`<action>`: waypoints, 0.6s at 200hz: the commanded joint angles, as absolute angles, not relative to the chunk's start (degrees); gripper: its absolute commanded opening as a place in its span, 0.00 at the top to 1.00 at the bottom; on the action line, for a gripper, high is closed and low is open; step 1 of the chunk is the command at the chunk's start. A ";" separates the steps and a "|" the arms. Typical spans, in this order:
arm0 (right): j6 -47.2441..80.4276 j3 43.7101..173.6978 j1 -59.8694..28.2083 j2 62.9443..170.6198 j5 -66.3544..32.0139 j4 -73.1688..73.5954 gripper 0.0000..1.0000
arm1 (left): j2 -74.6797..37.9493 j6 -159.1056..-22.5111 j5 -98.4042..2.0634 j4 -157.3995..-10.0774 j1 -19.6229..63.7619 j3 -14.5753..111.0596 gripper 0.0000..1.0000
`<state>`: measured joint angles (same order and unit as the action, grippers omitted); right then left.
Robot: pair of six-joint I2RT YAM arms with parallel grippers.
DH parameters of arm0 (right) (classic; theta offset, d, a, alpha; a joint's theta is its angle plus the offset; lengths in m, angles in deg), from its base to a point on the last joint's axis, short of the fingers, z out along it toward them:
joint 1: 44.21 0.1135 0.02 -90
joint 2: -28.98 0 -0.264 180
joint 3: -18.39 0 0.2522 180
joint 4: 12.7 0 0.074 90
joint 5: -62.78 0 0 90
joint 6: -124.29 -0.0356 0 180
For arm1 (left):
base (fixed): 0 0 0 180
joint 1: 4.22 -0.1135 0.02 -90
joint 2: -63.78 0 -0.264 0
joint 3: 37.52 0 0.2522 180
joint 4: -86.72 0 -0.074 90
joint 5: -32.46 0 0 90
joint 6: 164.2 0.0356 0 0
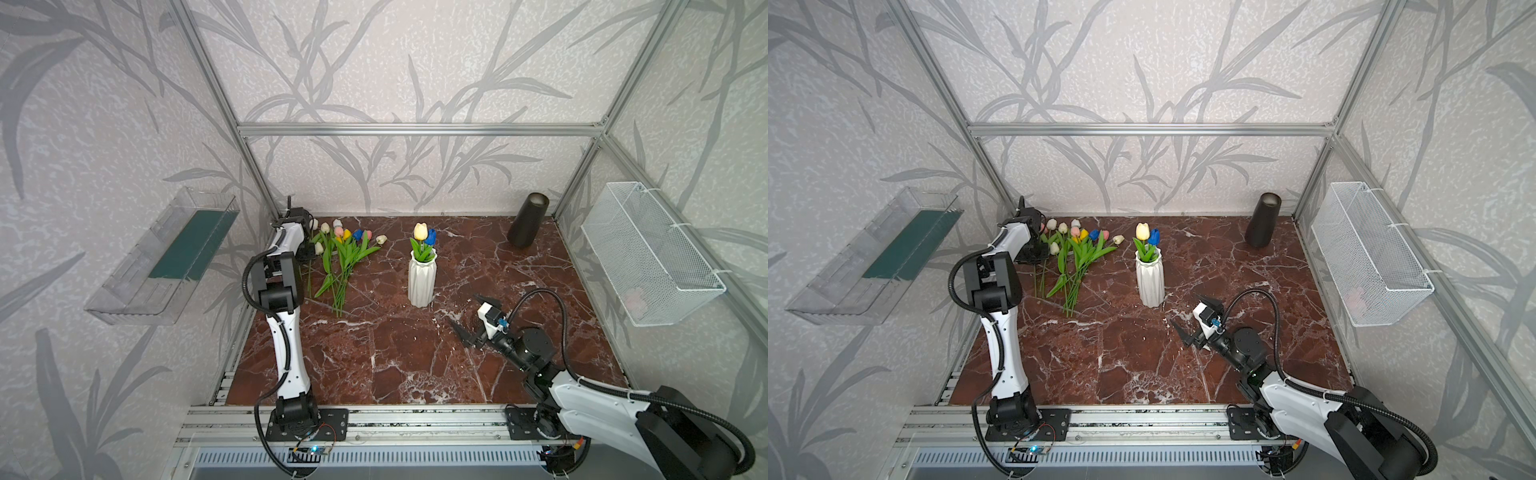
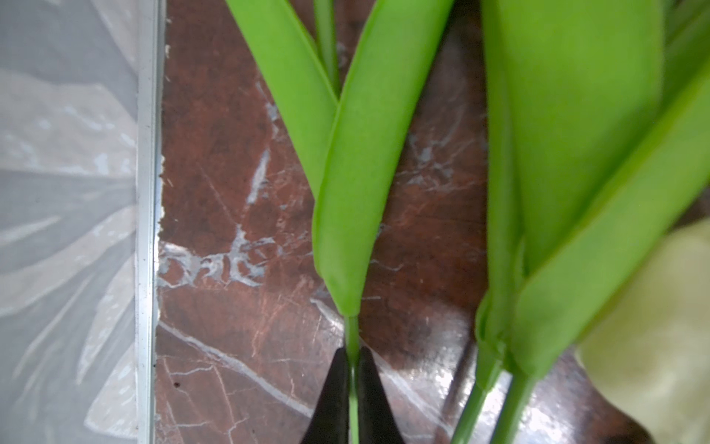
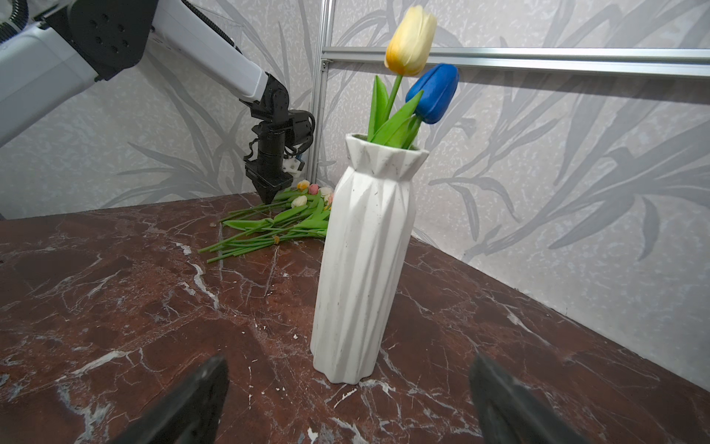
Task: Arrange the flowers into the vase
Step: 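Close the left gripper on a yellow tulip stem in the bunch, then lift the yellow tulip upright with the left gripper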
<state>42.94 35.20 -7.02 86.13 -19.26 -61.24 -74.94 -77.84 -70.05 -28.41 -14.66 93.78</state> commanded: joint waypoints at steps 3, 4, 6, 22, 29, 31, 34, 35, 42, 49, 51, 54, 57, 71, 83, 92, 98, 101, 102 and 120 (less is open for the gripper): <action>43.26 36.20 -6.68 85.58 -19.70 -62.31 0.02 | -73.62 -77.80 -69.65 -26.21 -15.91 91.45 1.00; 43.26 36.24 -6.68 85.54 -19.68 -62.31 0.02 | -73.48 -77.80 -69.71 -26.23 -15.91 91.33 1.00; 43.26 36.25 -6.68 85.57 -19.71 -62.31 0.02 | -73.30 -77.76 -69.61 -26.36 -15.93 91.08 1.00; 43.02 36.21 -6.68 85.80 -19.62 -62.46 0.02 | -69.82 -77.92 -69.46 -28.93 -15.91 87.68 1.00; 43.00 36.20 -6.68 85.93 -19.66 -62.63 0.02 | -67.74 -78.13 -69.35 -30.40 -15.95 85.81 1.00; 43.04 36.19 -6.68 86.00 -19.66 -62.65 0.02 | -67.08 -78.19 -69.28 -30.79 -15.92 85.17 1.00; 43.01 36.19 -6.68 86.00 -19.66 -62.72 0.02 | -66.11 -78.23 -69.25 -31.42 -15.93 84.23 1.00; 43.00 36.19 -6.68 86.01 -19.66 -62.73 0.02 | -65.77 -78.24 -69.24 -31.65 -15.92 83.89 1.00; 42.94 36.26 -6.68 86.11 -19.66 -62.75 0.02 | -63.36 -78.73 -69.30 -33.10 -15.88 81.68 1.00; 43.02 36.25 -6.67 86.19 -19.62 -62.88 0.02 | -60.52 -79.30 -69.58 -34.49 -15.82 79.33 1.00; 43.04 36.23 -6.68 86.15 -19.68 -62.84 0.02 | -59.67 -79.43 -69.71 -34.91 -15.82 78.61 1.00; 43.03 36.28 -6.67 86.24 -19.67 -62.91 0.02 | -58.61 -79.61 -69.75 -35.62 -15.74 77.62 1.00; 43.07 36.24 -6.68 86.21 -19.71 -62.92 0.02 | -57.10 -79.79 -69.77 -36.33 -15.67 76.44 1.00; 43.04 36.15 -6.68 86.08 -19.75 -63.01 0.02 | -50.76 -80.09 -69.10 -39.88 -15.09 71.25 1.00; 43.11 36.11 -6.68 85.83 -19.74 -62.84 0.02 | -45.32 -79.76 -68.53 -42.74 -14.39 67.06 1.00; 43.15 36.18 -6.68 85.59 -19.80 -62.68 0.02 | -41.77 -79.98 -68.14 -43.96 -13.79 64.47 1.00; 43.16 36.09 -6.68 85.43 -19.77 -62.59 0.02 | -39.28 -80.23 -67.98 -44.53 -13.37 62.90 1.00; 43.21 36.05 -6.68 85.32 -19.82 -62.57 0.02 | -37.86 -80.37 -67.82 -44.77 -13.12 62.18 1.00; 43.19 36.08 -6.68 85.32 -19.79 -62.57 0.02 | -37.40 -80.41 -67.78 -44.87 -13.06 61.88 1.00; 43.31 36.02 -6.66 84.73 -19.71 -62.09 0.02 | -29.38 -80.39 -65.35 -48.90 -11.22 55.97 1.00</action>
<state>42.94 35.20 -7.02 86.13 -19.26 -61.26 -38.96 -79.41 -68.52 -42.33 -13.59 62.11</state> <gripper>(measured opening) 0.981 0.048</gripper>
